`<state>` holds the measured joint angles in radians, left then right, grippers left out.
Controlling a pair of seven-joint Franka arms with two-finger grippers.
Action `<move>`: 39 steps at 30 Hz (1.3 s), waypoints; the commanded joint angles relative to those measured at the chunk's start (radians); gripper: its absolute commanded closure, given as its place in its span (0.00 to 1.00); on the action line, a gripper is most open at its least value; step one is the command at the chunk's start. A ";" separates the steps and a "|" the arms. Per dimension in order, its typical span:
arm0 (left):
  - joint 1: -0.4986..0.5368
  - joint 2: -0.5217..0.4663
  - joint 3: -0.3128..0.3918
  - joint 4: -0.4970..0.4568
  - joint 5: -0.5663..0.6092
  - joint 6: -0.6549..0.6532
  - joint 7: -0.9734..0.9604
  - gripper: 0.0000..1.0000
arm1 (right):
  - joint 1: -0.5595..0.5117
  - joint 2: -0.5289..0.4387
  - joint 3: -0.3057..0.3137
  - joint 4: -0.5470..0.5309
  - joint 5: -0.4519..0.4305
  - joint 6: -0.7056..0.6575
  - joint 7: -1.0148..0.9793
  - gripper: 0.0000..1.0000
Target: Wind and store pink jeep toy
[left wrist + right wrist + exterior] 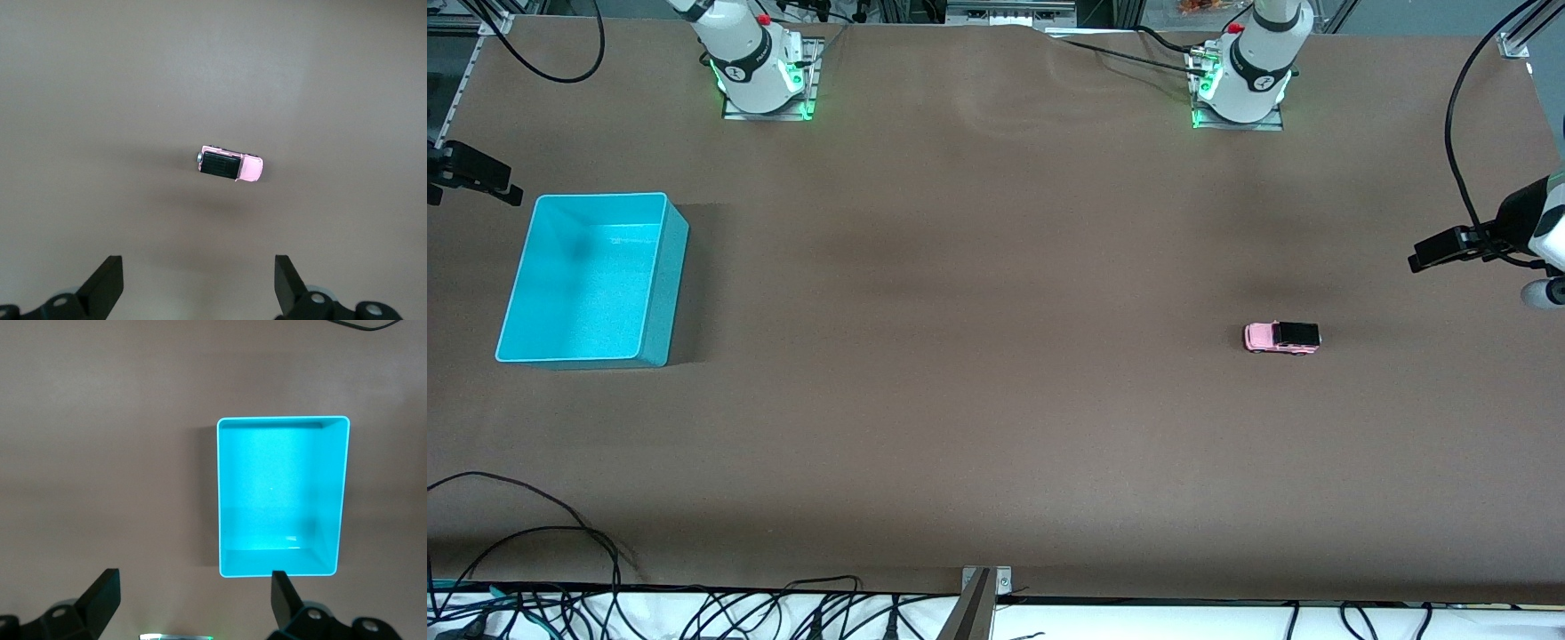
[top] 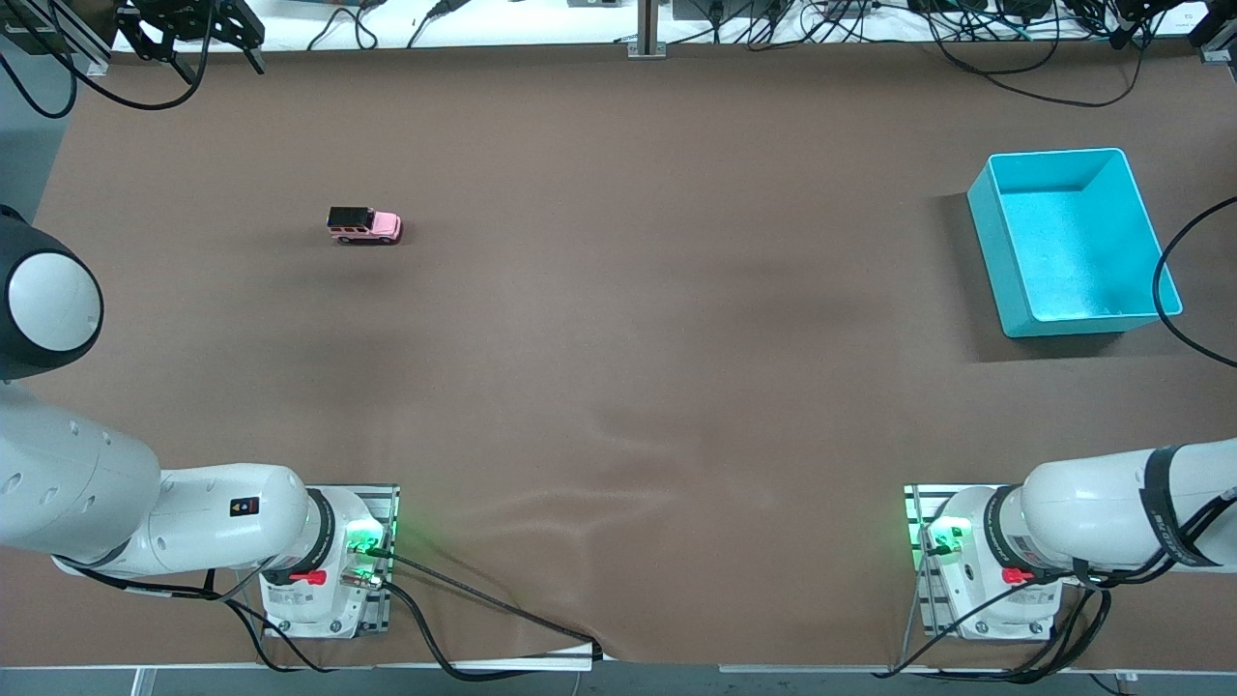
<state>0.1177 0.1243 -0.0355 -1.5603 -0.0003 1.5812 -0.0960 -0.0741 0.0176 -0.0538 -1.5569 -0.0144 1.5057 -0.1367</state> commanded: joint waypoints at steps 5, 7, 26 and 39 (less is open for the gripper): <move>-0.001 0.008 -0.004 0.043 -0.015 -0.029 0.018 0.00 | -0.001 0.007 -0.003 0.023 0.013 0.019 -0.004 0.00; 0.000 0.008 -0.004 0.043 -0.017 -0.029 0.018 0.00 | -0.001 0.007 -0.003 0.023 0.013 0.016 -0.004 0.00; -0.003 0.011 -0.004 0.049 -0.015 -0.027 0.019 0.00 | -0.001 0.011 -0.003 0.024 0.017 0.027 -0.003 0.00; -0.001 0.014 -0.004 0.049 -0.015 -0.027 0.019 0.00 | -0.004 0.008 -0.026 0.024 0.019 0.025 -0.009 0.00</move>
